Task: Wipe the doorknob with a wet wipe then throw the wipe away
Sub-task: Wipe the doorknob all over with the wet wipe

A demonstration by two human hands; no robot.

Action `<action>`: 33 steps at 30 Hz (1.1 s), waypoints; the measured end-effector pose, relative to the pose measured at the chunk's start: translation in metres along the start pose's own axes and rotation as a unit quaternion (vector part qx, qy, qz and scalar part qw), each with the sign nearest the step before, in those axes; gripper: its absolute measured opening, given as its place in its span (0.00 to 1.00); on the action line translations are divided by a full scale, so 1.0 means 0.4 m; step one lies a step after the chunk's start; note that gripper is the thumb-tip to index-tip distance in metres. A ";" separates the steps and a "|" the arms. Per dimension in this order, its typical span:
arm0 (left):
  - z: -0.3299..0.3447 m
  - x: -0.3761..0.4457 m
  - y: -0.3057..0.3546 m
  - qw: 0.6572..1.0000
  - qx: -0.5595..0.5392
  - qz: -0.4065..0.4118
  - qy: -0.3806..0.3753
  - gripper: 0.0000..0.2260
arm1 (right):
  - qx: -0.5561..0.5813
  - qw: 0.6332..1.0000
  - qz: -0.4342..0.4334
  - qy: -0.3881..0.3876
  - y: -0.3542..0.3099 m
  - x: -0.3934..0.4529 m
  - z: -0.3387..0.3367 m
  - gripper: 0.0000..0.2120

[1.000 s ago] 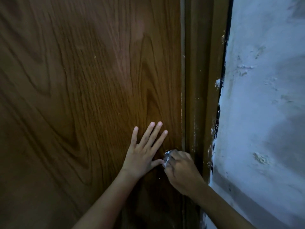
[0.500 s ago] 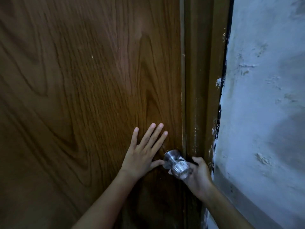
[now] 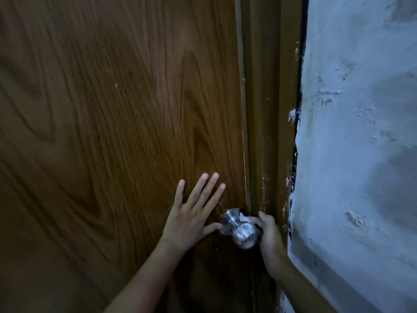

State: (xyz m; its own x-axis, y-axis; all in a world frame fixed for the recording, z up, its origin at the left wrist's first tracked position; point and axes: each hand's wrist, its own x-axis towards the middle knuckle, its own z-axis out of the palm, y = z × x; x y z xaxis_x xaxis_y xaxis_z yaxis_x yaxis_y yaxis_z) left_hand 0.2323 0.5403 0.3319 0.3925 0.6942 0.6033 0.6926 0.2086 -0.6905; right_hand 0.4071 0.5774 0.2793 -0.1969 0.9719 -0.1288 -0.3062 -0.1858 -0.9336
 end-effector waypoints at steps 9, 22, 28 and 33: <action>0.002 -0.003 0.002 1.000 0.008 0.000 -0.004 0.43 | -0.626 0.673 -0.376 -0.116 -0.034 -0.022 0.034 0.26; 0.001 -0.002 -0.003 1.000 -0.002 0.002 -0.007 0.43 | -0.487 0.836 -0.232 -0.100 -0.032 0.012 0.010 0.12; -0.001 -0.001 0.000 1.000 -0.005 0.001 -0.013 0.44 | -0.483 0.841 -0.228 -0.084 -0.036 0.005 0.002 0.11; 0.003 -0.005 0.001 1.000 -0.003 -0.003 -0.016 0.44 | -0.602 0.704 -0.355 -0.125 -0.012 0.008 0.008 0.15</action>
State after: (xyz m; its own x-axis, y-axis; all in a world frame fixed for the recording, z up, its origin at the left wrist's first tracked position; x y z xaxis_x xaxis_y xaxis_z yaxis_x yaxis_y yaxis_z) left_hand 0.2312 0.5398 0.3298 0.3686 0.7154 0.5936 0.6986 0.2081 -0.6846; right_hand 0.4049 0.5808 0.2847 -0.5966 0.6737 0.4361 0.5720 0.7381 -0.3578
